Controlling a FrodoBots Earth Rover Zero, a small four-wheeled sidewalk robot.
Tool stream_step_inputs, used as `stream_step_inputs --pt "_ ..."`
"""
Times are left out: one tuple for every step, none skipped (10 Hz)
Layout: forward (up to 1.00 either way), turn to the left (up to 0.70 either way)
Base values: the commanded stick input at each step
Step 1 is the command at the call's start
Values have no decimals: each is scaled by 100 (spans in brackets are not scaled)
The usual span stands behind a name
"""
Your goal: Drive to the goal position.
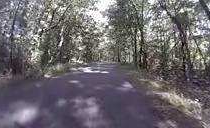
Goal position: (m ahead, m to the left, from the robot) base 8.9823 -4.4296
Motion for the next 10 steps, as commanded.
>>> stream_step_inputs --pt "45 0" --pt "45 0" --pt "45 0" --pt "45 0" --pt "45 0" --pt "45 0" --pt "45 0" --pt "45 0" --pt "45 0" --pt "45 0"
